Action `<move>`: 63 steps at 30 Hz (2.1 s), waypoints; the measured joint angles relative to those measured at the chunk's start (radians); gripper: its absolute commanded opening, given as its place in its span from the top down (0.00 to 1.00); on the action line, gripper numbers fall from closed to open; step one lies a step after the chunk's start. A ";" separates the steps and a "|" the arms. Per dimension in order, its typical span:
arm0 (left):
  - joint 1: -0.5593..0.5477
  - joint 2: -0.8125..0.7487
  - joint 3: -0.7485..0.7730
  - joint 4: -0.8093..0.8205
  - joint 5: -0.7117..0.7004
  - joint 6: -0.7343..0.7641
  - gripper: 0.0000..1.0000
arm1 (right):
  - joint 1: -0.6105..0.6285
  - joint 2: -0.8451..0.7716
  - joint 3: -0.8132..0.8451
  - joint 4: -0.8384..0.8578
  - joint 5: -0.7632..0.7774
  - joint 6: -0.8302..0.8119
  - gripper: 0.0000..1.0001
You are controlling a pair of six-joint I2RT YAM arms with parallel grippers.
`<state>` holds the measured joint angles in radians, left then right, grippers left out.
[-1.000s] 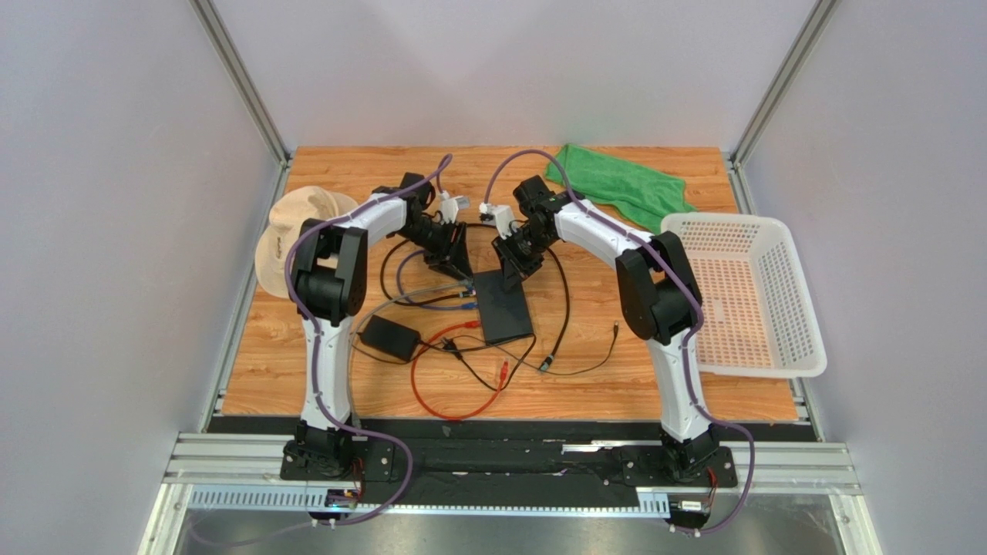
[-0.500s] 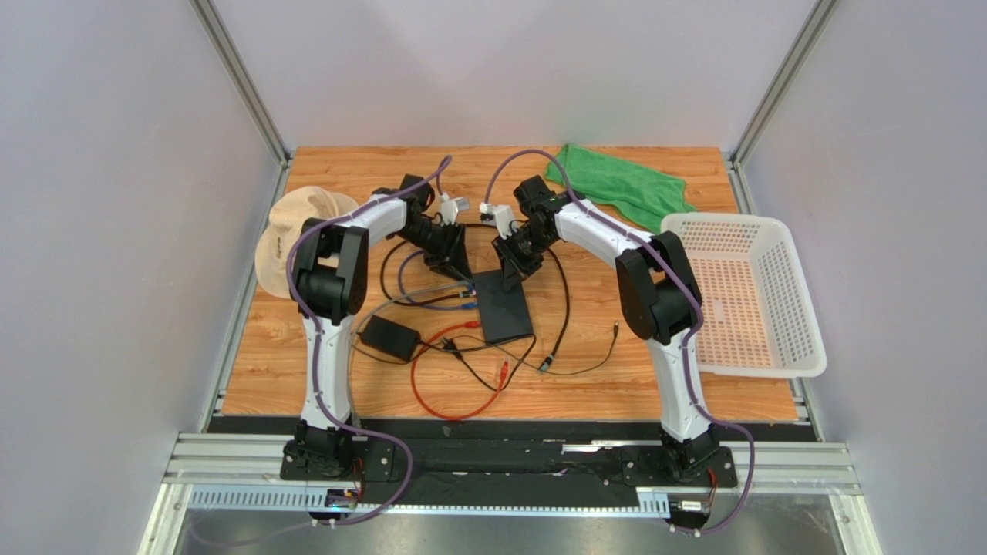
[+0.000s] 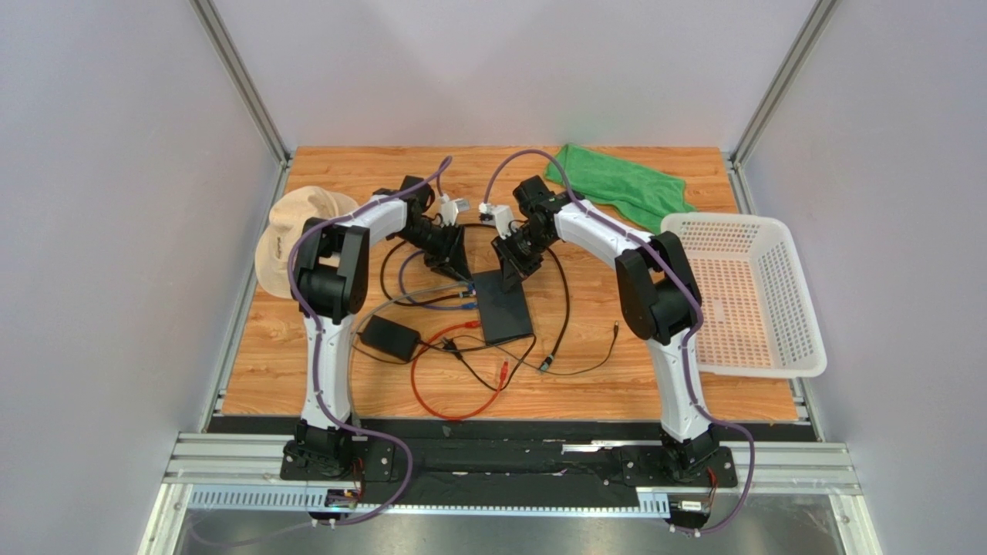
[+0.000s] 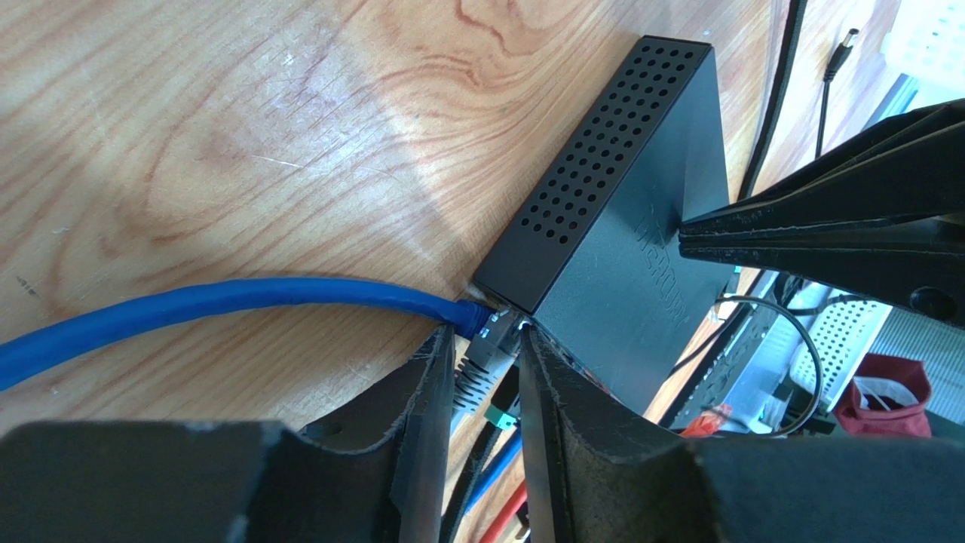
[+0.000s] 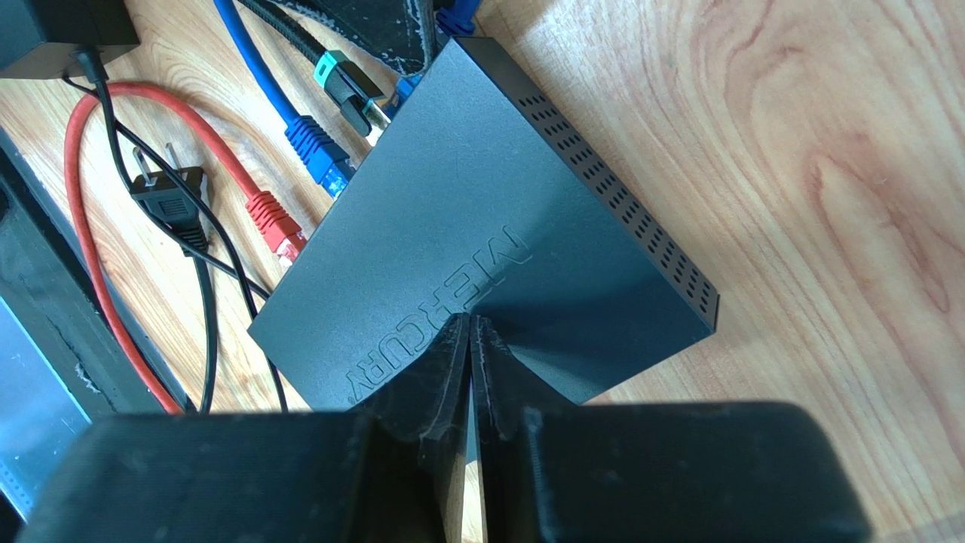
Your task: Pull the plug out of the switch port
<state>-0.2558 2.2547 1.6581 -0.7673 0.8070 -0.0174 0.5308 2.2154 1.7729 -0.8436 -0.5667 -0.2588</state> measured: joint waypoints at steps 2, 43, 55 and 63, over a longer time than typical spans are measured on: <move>0.000 0.001 0.000 0.000 0.000 0.000 0.68 | 0.002 0.000 0.000 0.002 0.001 0.000 0.90; -0.040 0.023 0.084 -0.077 -0.050 0.031 1.00 | 0.022 0.000 0.000 0.010 0.027 0.000 0.91; -0.040 0.031 0.099 -0.098 -0.090 0.027 0.66 | 0.024 -0.001 0.000 0.010 0.034 0.000 0.91; -0.014 0.032 0.082 -0.094 -0.038 0.023 0.58 | 0.026 -0.003 0.000 0.010 0.040 0.000 0.91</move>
<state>-0.2699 2.2868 1.7397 -0.8612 0.7689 0.0051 0.5571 2.2124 1.7725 -0.8333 -0.5262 -0.2588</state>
